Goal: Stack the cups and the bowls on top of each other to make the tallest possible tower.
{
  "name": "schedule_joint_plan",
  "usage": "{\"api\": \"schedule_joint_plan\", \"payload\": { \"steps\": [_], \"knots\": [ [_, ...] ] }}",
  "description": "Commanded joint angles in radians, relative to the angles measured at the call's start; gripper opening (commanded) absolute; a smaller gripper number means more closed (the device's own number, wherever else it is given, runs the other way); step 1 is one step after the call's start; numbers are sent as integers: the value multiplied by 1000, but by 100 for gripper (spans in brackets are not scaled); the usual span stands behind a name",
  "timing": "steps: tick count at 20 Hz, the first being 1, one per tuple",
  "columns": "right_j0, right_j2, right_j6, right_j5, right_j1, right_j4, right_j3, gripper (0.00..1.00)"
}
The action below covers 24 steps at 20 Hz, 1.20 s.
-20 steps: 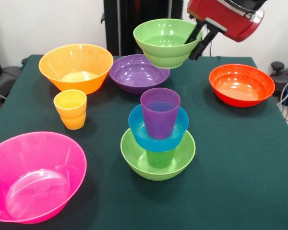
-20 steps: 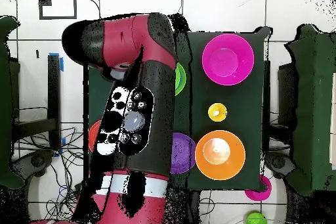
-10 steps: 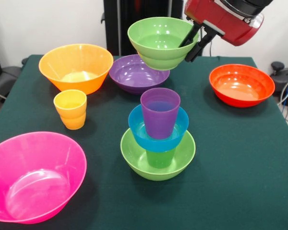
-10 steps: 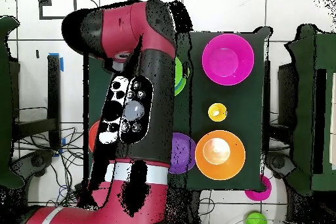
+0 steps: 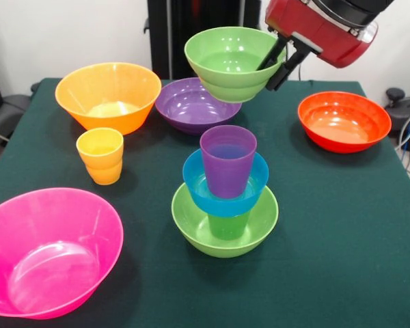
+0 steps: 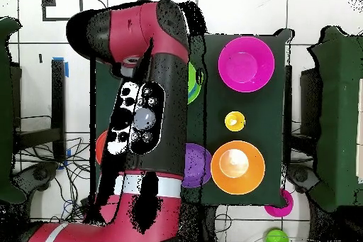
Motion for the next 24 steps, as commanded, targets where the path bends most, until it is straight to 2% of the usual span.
{"api": "schedule_joint_plan", "payload": {
  "steps": [1,12,24],
  "knots": [
    [-27,143,-233,-97,18,-35,75,0],
    [-37,149,-247,-161,26,-49,96,0],
    [-38,145,-246,-187,20,-56,131,0]
  ]
}}
